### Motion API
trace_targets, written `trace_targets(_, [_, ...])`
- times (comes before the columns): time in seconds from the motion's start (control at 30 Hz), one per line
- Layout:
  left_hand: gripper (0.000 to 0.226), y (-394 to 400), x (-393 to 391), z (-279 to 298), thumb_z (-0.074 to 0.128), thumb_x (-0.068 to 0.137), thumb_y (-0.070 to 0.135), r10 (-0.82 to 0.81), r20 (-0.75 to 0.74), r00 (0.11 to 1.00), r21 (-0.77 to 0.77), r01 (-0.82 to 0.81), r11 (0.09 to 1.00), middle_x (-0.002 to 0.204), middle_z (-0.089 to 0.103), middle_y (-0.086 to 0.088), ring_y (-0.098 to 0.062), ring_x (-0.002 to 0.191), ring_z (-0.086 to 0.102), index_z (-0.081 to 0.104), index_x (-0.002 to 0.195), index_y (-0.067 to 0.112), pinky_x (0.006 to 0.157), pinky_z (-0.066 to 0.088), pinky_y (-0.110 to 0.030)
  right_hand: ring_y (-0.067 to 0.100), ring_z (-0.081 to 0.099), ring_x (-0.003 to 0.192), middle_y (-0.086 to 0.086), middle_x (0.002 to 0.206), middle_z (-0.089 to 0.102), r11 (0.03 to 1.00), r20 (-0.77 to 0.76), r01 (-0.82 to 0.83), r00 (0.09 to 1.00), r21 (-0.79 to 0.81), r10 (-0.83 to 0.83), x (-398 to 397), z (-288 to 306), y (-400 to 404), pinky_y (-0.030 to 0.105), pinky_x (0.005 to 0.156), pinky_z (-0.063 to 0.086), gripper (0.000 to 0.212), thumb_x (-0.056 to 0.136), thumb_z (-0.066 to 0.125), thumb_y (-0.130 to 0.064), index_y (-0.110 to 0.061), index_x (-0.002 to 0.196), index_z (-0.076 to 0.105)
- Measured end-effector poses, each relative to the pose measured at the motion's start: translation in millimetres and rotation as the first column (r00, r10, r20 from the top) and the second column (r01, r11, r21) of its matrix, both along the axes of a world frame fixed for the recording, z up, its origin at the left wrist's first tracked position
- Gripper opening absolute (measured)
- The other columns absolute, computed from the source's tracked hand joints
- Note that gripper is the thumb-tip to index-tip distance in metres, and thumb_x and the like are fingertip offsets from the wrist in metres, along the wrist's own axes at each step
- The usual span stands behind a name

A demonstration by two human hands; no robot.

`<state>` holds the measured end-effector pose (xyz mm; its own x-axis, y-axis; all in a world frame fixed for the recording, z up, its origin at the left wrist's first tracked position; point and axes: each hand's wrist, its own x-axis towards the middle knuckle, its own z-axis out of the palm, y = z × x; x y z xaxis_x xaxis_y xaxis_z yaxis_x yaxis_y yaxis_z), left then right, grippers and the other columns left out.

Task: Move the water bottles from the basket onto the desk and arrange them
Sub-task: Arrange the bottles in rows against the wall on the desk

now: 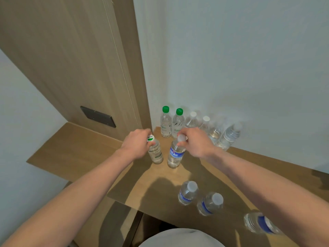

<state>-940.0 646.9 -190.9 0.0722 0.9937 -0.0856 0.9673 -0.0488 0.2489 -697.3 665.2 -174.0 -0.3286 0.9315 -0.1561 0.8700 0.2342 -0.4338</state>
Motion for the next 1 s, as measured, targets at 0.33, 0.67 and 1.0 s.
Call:
trace_targets(0.33, [0.024, 80.2, 39.3, 3.7, 0.069, 0.099, 0.025, -0.041, -0.232, 0.972, -0.075, 0.024, 0.997, 0.116, 0.07, -0.015, -0.035, 0.108, 0.067, 0.066, 0.118, 0.01, 0.083, 0.053, -0.041, 0.032, 0.07, 0.109, 0.009, 0.118, 0.073, 0.992, 0.053, 0.117, 0.992, 0.036, -0.119, -15.6, -13.6, 65.1, 0.034, 0.081, 0.05, 0.036, 0.098, 0.075, -0.029, -0.02, 0.132, 0.069])
trace_targets(0.67, [0.017, 111.6, 39.2, -11.4, 0.066, 0.098, 0.015, -0.051, -0.293, 0.955, -0.104, 0.021, 0.994, 0.117, 0.07, -0.015, -0.036, 0.109, 0.068, 0.068, 0.114, 0.01, 0.083, 0.055, -0.041, 0.031, 0.073, 0.102, 0.01, 0.11, 0.073, 0.996, 0.14, 0.088, 0.986, 0.023, -0.091, -36.0, -40.3, 91.7, 0.04, 0.083, 0.059, 0.03, 0.099, 0.074, -0.03, -0.016, 0.125, 0.07])
trace_targets(1.0, [0.02, 121.2, 40.2, -21.7, 0.066, 0.099, 0.019, 0.036, -0.088, 0.995, -0.127, -0.047, 0.991, 0.114, 0.07, -0.014, -0.036, 0.107, 0.067, 0.066, 0.118, 0.011, 0.087, 0.056, -0.042, 0.03, 0.073, 0.104, 0.011, 0.111, 0.073, 0.99, 0.135, 0.138, 0.981, 0.021, -0.139, -47.0, -51.9, 103.7, 0.032, 0.075, 0.047, 0.027, 0.101, 0.071, -0.029, -0.016, 0.124, 0.071])
